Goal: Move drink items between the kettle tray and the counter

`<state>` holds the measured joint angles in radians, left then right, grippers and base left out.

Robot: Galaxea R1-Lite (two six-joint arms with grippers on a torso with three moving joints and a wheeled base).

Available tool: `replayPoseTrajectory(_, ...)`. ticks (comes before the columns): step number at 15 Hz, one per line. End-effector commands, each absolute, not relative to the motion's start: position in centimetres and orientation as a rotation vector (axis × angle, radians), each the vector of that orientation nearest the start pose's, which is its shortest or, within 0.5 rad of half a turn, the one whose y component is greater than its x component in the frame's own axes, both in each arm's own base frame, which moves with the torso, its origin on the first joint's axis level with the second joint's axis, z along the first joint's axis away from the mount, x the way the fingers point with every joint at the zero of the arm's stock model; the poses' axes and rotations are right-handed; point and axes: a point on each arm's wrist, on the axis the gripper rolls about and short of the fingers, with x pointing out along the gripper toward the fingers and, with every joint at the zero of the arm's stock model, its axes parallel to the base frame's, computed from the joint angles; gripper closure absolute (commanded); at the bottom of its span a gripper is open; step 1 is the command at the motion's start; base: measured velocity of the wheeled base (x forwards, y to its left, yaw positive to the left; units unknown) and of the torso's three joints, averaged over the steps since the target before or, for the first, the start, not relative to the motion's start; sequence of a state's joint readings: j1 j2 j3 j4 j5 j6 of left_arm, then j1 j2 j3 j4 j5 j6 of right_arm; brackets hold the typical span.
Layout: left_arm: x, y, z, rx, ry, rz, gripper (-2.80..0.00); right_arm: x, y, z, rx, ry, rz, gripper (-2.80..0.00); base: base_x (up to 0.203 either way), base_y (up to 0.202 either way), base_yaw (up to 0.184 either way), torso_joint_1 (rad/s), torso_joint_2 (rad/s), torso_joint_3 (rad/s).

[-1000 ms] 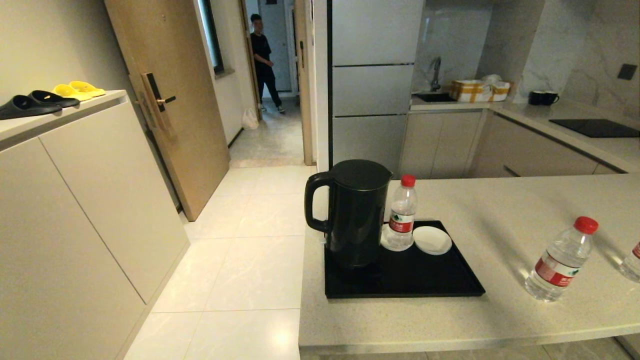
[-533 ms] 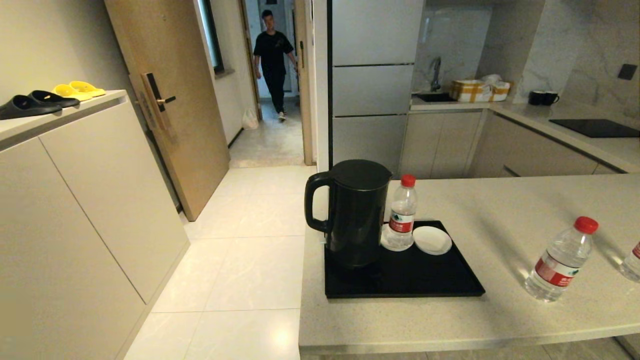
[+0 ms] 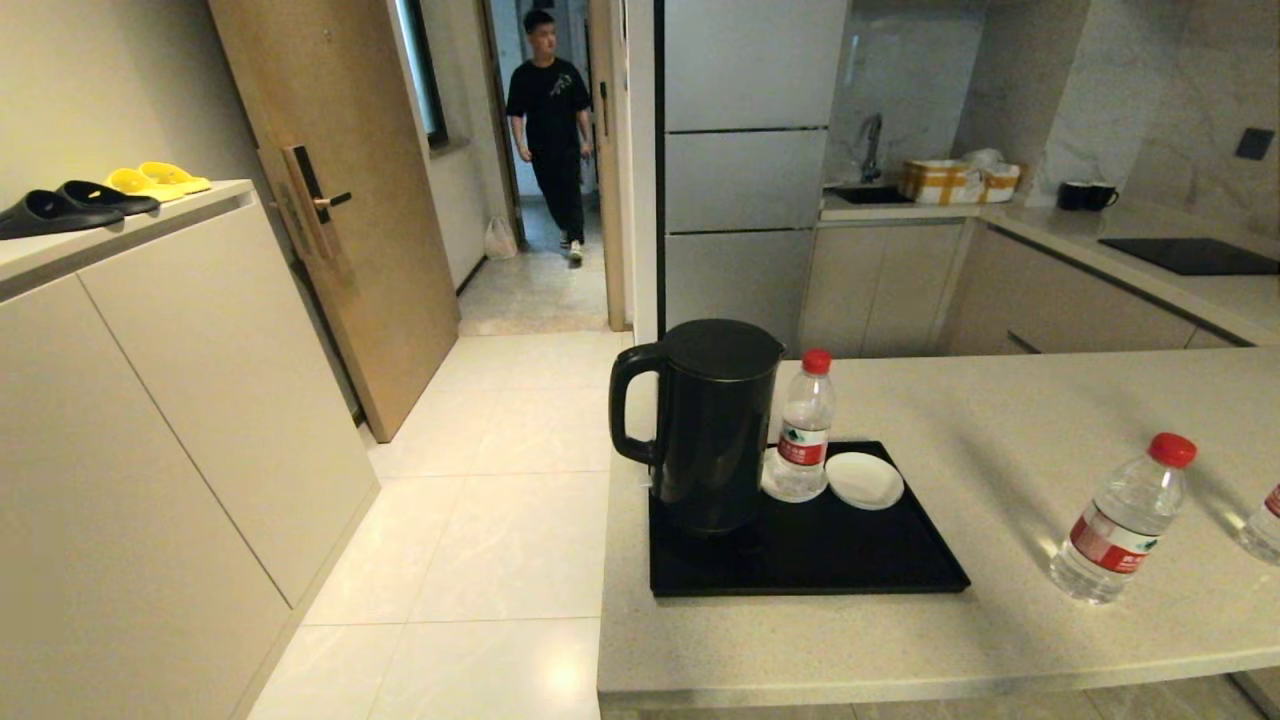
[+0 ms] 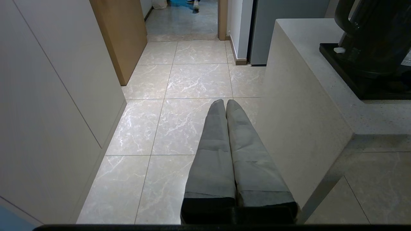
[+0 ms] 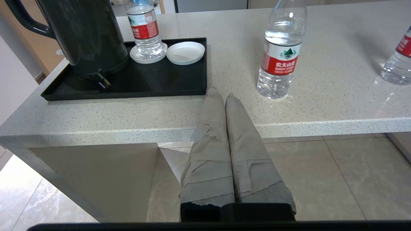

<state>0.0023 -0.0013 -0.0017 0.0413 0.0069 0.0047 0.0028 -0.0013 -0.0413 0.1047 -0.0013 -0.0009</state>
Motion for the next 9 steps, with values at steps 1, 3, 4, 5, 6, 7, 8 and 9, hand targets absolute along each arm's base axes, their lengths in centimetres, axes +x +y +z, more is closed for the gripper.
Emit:
replayPoseTrajectory(1,-2.3,0.01,7.17,0.005,0.04,0.009,0.0,-2.63,-0.01,7.62,-0.002,0.063,0.002,0.0,0.0,0.0,0.0,0.0,0.0,0.0)
replayPoseTrajectory(3,-2.3,0.01,7.17,0.005,0.04,0.009,0.0,-2.69,-0.02,7.59,0.001,0.076,-0.003,0.0,0.0,0.0,0.0,0.0,0.0,0.0)
replayPoseTrajectory(4,-2.3,0.01,7.17,0.005,0.04,0.008,0.0,-2.78,-0.02,7.48,0.0,0.102,-0.003,0.0,0.0,0.0,0.0,0.0,0.0,0.0)
replayPoseTrajectory(5,-2.3,0.01,7.17,0.005,0.04,0.009,0.0,-2.9,-0.02,7.51,-0.001,0.13,-0.003,0.0,0.0,0.0,0.0,0.0,0.0,0.0)
replayPoseTrajectory(6,-2.3,0.01,7.17,0.005,0.04,0.01,0.0,-2.86,-0.03,7.53,-0.001,0.132,-0.005,0.0,0.0,0.0,0.0,0.0,0.0,0.0)
replayPoseTrajectory(7,-2.3,0.01,7.17,0.005,0.04,0.009,0.0,-2.86,-0.03,7.53,-0.001,0.132,-0.005,0.0,0.0,0.0,0.0,0.0,0.0,0.0)
replayPoseTrajectory(8,-2.3,0.01,7.17,0.005,0.04,0.009,0.0,-2.86,-0.03,7.54,-0.001,0.131,-0.005,0.0,0.0,0.0,0.0,0.0,0.0,0.0)
replayPoseTrajectory(9,-2.3,0.01,7.17,0.005,0.04,0.011,0.0,-2.88,-0.03,7.54,-0.001,0.127,-0.005,0.0,0.0,0.0,0.0,0.0,0.0,0.0)
